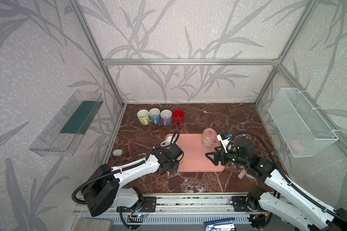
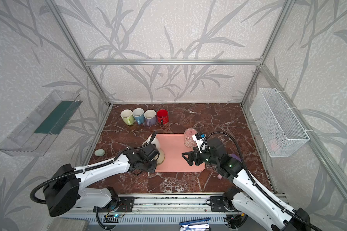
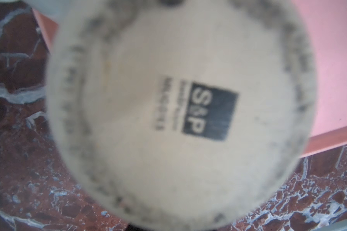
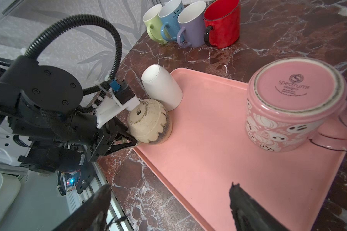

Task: Turn the mug right side up
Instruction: Pick up the mug from the tray.

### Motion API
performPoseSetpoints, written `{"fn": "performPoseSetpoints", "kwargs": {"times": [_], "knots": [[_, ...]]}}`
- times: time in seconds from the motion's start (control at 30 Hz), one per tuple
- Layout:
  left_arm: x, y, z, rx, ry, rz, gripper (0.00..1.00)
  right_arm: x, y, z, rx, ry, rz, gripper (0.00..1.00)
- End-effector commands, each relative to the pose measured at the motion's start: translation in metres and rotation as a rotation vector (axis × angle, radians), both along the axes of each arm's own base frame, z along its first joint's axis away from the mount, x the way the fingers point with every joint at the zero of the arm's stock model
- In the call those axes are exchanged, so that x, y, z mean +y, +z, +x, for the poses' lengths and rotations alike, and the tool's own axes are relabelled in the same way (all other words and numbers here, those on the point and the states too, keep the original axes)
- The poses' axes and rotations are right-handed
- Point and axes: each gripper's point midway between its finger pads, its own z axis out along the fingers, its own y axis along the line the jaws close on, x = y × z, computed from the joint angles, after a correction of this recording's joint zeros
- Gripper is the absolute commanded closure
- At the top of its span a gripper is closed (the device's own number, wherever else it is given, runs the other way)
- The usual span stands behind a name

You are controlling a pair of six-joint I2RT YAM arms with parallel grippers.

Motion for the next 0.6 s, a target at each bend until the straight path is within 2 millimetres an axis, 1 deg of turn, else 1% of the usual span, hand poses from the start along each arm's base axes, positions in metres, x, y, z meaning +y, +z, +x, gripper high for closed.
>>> {"fn": "performPoseSetpoints", "kwargs": {"times": [0.0,0.03,0.27,0.4,0.57], "knots": [[0.004,-0.006,0.0,0.004,0.016,0.018,0.88,0.002,0.012,-0.001,-0.032,0.019,0.01,0.09],[0.004,-0.007,-0.001,0.005,0.015,0.018,0.91,0.002,0.012,-0.001,-0.032,0.019,0.01,0.09],[0.0,-0.007,0.0,0.005,0.013,-0.001,1.0,0.001,0.009,-0.002,-0.028,0.017,0.008,0.09],[-0.004,-0.004,0.001,0.0,0.011,-0.025,1.0,0.001,0.009,-0.003,-0.029,0.015,0.009,0.08],[-0.013,0.005,0.004,-0.025,0.006,-0.086,1.0,0.001,0.006,-0.002,-0.023,0.013,0.011,0.09]]}}
